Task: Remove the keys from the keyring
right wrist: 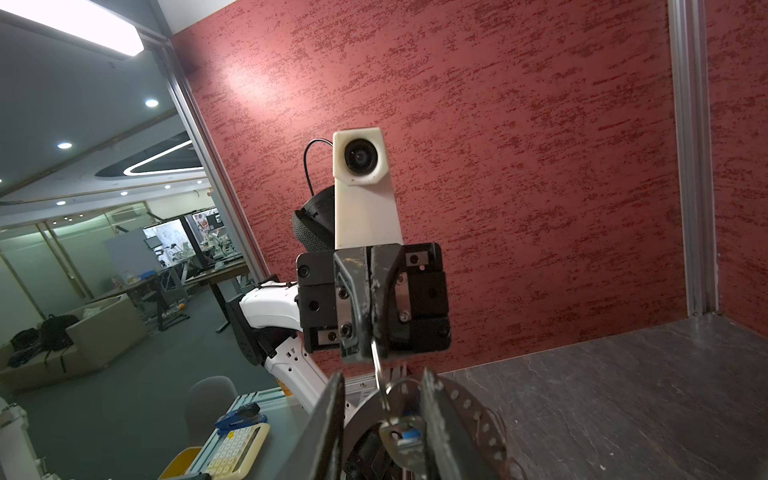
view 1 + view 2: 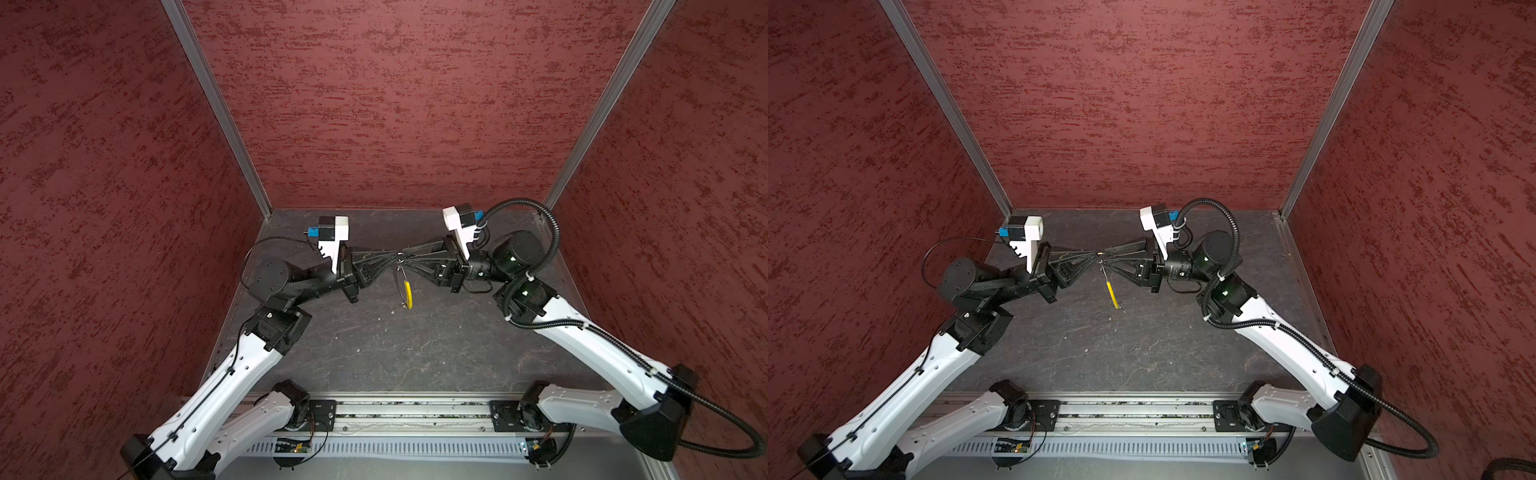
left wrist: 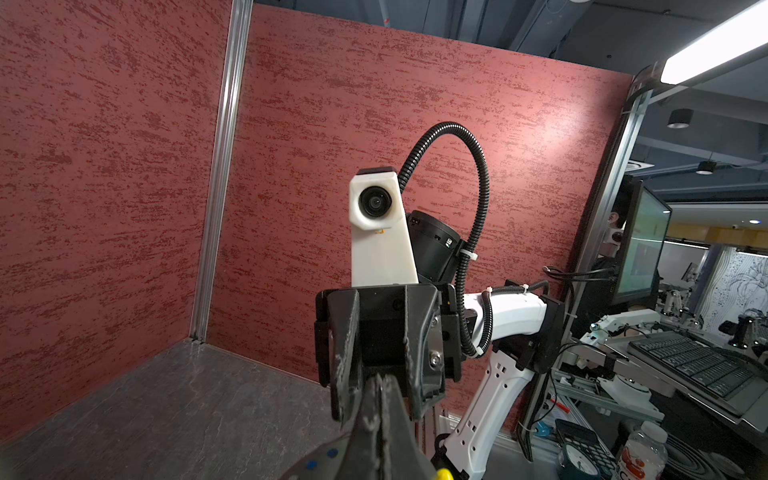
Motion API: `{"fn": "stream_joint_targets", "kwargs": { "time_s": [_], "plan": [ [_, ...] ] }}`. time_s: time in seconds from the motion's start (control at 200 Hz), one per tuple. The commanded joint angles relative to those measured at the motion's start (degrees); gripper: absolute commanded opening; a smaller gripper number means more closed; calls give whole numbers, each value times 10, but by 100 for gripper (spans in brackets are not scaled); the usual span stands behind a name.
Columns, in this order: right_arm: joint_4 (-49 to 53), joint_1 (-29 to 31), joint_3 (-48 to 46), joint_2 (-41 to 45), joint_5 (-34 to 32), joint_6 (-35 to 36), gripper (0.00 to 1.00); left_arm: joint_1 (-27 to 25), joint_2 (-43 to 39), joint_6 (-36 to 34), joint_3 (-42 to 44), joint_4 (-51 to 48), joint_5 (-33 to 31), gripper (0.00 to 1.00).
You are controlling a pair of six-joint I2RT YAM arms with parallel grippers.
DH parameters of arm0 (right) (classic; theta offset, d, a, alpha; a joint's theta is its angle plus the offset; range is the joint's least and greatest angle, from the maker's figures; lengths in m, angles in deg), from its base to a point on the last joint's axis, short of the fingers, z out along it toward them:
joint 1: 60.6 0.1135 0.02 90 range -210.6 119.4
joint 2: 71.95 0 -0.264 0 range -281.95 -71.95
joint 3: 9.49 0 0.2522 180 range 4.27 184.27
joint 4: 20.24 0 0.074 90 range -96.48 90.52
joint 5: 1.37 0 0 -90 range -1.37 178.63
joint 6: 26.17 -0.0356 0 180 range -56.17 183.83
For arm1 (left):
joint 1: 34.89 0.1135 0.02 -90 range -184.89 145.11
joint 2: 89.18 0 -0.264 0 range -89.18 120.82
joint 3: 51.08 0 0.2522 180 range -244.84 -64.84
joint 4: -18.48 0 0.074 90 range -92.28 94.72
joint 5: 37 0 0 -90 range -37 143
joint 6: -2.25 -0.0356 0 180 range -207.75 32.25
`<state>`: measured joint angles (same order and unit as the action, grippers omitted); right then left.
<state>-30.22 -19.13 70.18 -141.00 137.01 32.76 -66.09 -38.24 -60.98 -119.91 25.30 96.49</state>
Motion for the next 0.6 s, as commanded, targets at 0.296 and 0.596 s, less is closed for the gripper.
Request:
{"fn": "stream_joint_targets", "kwargs": {
  "time_s": [0.296, 0.596],
  "plan": [
    [-7, 4, 6, 2, -5, 2, 20, -3, -3, 1, 4, 10, -1, 0],
    [-4, 5, 5, 6, -9, 2, 8, -3, 1, 1, 3, 7, -1, 0]
  ]
}}
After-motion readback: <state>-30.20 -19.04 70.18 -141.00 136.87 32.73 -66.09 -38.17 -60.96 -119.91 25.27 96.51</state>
